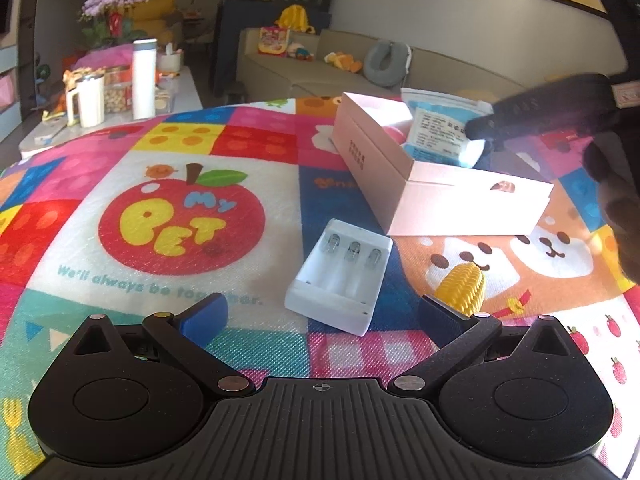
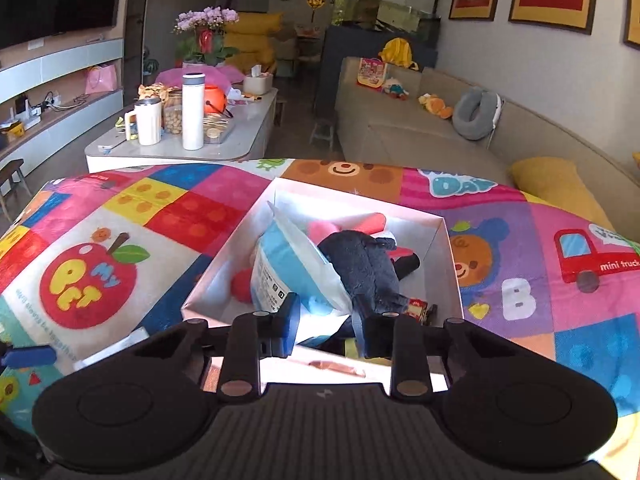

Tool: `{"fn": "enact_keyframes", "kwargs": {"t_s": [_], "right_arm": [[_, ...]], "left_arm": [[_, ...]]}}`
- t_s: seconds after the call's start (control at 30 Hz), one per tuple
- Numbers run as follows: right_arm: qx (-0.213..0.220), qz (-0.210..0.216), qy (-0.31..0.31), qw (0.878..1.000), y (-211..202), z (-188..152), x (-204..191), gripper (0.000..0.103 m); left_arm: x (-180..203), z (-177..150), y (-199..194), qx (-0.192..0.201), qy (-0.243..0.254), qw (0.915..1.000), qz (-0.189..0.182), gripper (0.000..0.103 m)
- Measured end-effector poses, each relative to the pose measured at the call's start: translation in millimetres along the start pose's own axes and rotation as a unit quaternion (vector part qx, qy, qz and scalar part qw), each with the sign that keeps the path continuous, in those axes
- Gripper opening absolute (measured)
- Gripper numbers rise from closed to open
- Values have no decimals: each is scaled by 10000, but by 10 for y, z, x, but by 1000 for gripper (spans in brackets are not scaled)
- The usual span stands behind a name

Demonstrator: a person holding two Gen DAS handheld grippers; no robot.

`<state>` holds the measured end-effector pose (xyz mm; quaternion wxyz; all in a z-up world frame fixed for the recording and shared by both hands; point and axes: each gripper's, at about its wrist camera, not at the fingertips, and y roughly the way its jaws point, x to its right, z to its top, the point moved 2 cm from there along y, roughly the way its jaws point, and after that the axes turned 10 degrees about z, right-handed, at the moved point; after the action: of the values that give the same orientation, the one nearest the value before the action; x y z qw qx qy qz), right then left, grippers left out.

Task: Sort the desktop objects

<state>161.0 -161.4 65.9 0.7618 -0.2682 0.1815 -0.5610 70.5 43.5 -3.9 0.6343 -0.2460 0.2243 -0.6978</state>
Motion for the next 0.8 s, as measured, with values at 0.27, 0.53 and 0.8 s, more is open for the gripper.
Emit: {"fn": "enact_keyframes", "kwargs": {"t_s": [0.27,0.53,0.8], "right_arm": [[-152,464,1200,9916,591,435,341,28],[-508,142,322,9981,661,440,31,34],[-256,333,388,9984,30,126,297,56]], "left_arm": [[-5,2,2,-13,-16,10000,30,103],[-12,3,-11,6,-72,10000,41,103],[-39,7,-6,1,-146,9999,4,103]]}}
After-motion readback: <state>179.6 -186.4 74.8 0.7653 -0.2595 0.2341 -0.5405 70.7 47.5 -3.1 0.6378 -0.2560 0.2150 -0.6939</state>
